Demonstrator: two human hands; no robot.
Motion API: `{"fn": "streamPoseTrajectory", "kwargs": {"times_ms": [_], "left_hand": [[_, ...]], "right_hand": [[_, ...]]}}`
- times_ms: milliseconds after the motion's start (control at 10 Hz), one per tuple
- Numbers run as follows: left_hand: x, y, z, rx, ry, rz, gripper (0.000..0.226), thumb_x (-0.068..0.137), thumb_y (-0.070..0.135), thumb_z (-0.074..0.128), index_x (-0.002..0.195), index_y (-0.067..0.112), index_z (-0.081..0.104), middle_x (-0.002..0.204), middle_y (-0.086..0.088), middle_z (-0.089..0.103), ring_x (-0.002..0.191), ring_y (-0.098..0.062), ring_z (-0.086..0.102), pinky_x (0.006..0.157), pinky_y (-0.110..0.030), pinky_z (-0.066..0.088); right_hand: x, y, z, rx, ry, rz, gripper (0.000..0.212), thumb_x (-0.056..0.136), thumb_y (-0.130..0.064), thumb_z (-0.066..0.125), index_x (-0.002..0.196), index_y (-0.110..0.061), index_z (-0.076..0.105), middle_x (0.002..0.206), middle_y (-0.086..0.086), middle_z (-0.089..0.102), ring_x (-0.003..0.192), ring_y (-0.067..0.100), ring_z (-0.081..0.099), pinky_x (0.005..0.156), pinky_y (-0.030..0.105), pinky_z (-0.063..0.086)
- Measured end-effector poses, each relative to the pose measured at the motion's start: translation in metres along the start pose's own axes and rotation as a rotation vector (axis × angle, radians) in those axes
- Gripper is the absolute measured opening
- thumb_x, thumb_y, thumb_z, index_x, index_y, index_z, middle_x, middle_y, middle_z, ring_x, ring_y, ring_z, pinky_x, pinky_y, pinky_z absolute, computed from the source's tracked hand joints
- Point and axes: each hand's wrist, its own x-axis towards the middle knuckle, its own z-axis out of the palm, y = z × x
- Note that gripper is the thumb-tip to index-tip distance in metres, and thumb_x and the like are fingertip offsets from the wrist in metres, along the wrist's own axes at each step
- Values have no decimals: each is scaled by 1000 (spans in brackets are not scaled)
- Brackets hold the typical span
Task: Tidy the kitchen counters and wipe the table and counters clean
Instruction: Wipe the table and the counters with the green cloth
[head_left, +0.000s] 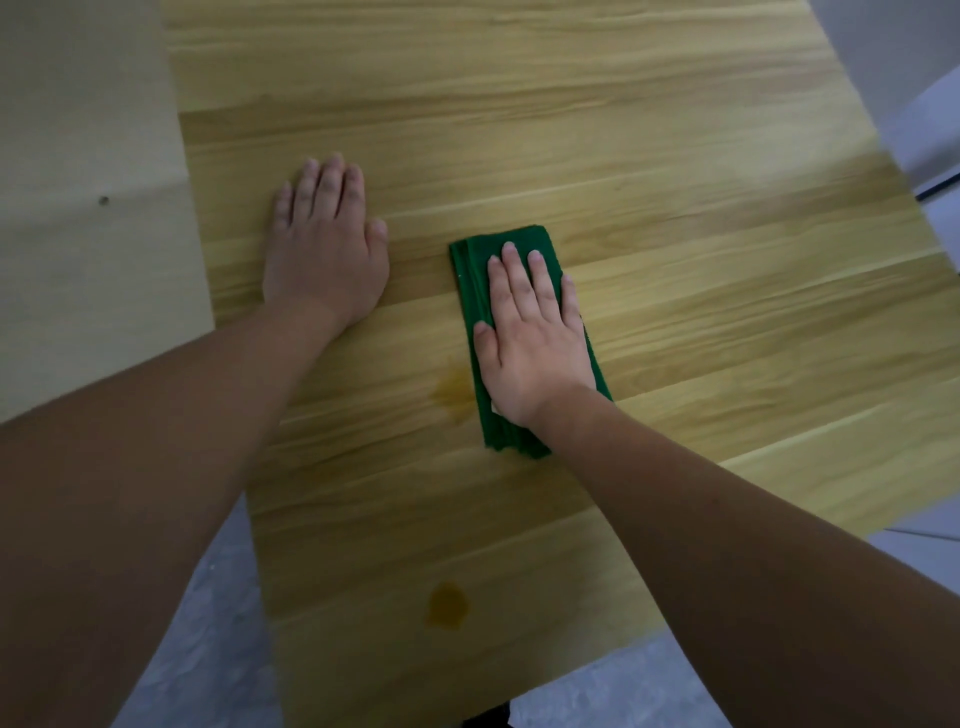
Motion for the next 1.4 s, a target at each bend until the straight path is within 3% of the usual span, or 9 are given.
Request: {"fn": "streamPoseTrajectory", "kwargs": {"times_ms": [500, 1000, 1200, 1400], "left_hand": [[1, -1, 3, 5, 33, -14, 58, 101, 38, 18, 154, 13, 12, 162, -5, 8, 149, -22, 3, 121, -42, 4], [3, -2, 6, -17, 45, -21, 59, 100, 39, 17, 154, 14, 13, 162, -4, 8, 149, -23, 3, 121, -44, 6], [2, -3, 4, -36, 38, -10, 59, 100, 36, 20, 153, 12, 14, 161, -6, 9, 149, -24, 3, 121, -44, 5], [2, -3, 5, -54, 66, 6, 58, 99, 33, 23, 152, 11, 19, 161, -7, 13, 148, -26, 6, 120, -45, 5]], "right_hand": [[53, 1, -9, -25, 18, -7, 61, 100, -38, 12, 153, -15, -8, 160, 1, -16, 146, 19, -17, 119, 44, -8], [51, -2, -9, -63, -1, -14, 61, 102, -38, 15, 152, -13, -9, 160, 2, -17, 146, 20, -19, 118, 42, -11], [32, -33, -4, -39, -6, -88, 63, 100, -38, 19, 153, -13, -6, 160, 3, -14, 146, 20, -17, 119, 43, -9], [24, -41, -1, -43, 22, -72, 59, 100, -36, 12, 153, -13, -3, 161, 2, -10, 147, 19, -13, 120, 43, -5]]}}
